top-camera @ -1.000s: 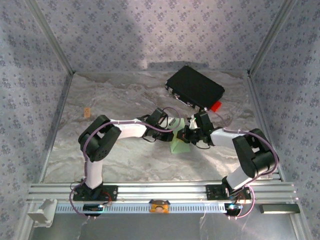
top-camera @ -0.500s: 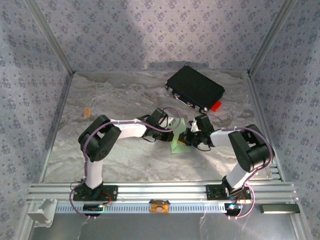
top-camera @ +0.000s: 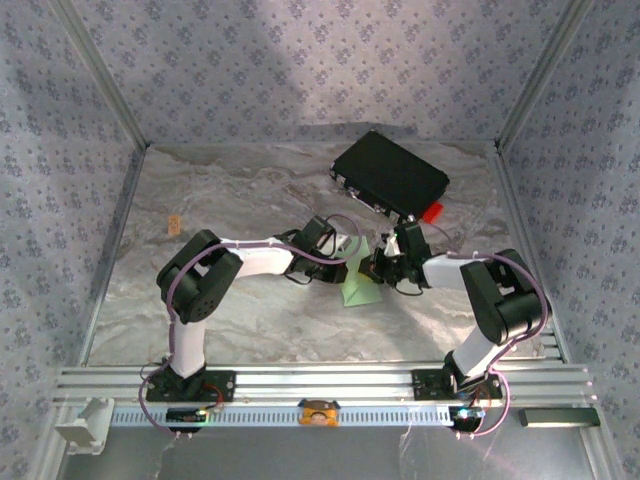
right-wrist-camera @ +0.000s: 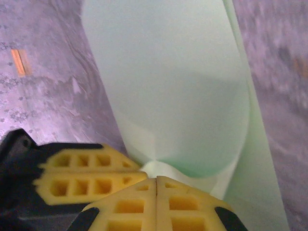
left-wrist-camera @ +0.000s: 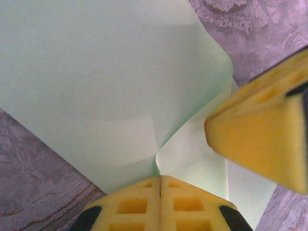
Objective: Fold a paper plane with a square sheet of paper (pick it up from the middle)
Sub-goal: Fold the triangle a second time at the center of the table.
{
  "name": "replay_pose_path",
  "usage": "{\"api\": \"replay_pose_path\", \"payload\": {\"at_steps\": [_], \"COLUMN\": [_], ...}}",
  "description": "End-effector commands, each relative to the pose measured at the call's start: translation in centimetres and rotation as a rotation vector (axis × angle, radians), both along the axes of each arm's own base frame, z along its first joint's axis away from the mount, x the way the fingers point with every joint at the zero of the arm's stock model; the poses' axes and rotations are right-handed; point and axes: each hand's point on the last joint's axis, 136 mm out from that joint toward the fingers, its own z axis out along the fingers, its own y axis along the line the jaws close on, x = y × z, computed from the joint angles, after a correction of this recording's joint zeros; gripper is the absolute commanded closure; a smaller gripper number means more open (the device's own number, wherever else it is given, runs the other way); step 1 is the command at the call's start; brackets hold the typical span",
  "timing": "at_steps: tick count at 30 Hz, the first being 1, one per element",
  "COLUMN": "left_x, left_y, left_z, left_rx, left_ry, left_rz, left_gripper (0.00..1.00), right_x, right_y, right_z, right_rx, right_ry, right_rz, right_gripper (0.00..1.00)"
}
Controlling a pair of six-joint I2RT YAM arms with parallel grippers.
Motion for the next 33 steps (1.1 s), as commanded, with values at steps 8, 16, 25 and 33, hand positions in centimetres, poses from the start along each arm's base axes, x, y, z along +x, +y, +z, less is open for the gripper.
{"api": "replay_pose_path", "payload": {"at_steps": [8, 16, 25, 33], "left_x": [-0.5, -0.5, -0.5, -0.5], "left_y": [1.1, 1.4, 1.4, 1.4], "left_z": [-1.6, -1.7, -1.9, -1.8], "left_rx": [0.055, 0.06, 0.057, 0.056], "left_ry": [0.037, 0.04, 0.042, 0.04], "left_rz": [-0.005, -0.004, -0.002, -0.002], "left_gripper": [1.0, 1.0, 1.0, 1.0], "right_x": [-1.3, 0.8, 0.9, 0.4], "right_y": [-2.9, -2.1, -3.2, -4.8], "right_z": [-4.7, -0.4, -2.7, -3.8], "right_rx": [-0.103, -0.01, -0.02, -0.039], "right_ry": [0.12, 0.023, 0.068, 0.093], "right_rz": [-0.073, -0.061, -0.081, -0.139], "right_gripper": [1.0, 1.0, 1.0, 1.0]}}
